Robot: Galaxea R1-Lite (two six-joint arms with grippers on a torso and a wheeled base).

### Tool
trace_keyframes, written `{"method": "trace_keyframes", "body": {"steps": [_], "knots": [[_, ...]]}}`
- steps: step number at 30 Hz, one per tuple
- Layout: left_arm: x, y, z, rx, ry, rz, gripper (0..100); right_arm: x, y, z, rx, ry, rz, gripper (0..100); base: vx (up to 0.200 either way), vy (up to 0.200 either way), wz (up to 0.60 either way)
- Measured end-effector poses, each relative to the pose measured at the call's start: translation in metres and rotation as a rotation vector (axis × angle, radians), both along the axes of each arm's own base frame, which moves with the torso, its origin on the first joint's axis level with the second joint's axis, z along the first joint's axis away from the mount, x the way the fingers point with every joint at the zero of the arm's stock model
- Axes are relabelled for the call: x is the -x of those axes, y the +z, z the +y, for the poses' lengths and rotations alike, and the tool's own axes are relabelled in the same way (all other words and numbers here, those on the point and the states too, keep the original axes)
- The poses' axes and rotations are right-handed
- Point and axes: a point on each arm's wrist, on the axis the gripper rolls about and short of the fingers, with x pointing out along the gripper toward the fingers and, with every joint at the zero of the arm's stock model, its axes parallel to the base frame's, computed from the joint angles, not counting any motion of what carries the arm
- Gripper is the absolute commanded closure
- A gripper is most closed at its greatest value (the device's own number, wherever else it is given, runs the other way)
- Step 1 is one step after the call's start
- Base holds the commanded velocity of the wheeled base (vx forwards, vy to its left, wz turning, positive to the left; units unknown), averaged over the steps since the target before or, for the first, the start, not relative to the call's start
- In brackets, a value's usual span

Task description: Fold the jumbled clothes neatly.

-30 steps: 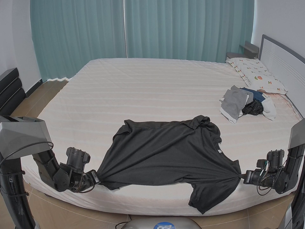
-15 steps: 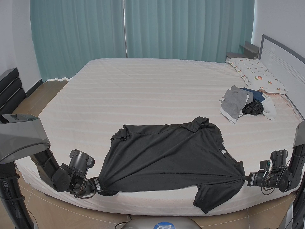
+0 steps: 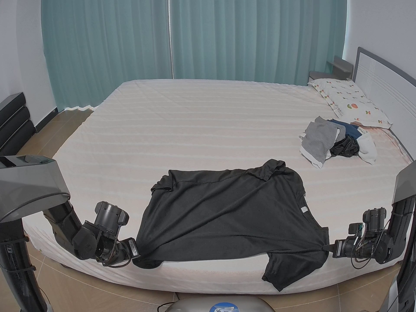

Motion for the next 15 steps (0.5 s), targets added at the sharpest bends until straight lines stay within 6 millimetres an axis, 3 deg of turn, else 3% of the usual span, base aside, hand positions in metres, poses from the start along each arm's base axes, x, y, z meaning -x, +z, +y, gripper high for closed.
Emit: {"method": "trace_keyframes", "body": {"steps": [6,15], "knots": [[-0.003,0.006,0.003,0.015,0.01,-0.022,0,-0.006,0.008,-0.001,-0.039,-0.045,-0.065,0,0.0,0.0,0.0],[-0.009,0.035,0.009,0.118,0.021,-0.143,0,-0.015,0.028,0.009,-0.177,-0.128,-0.139,0,0.0,0.0,0.0]]}}
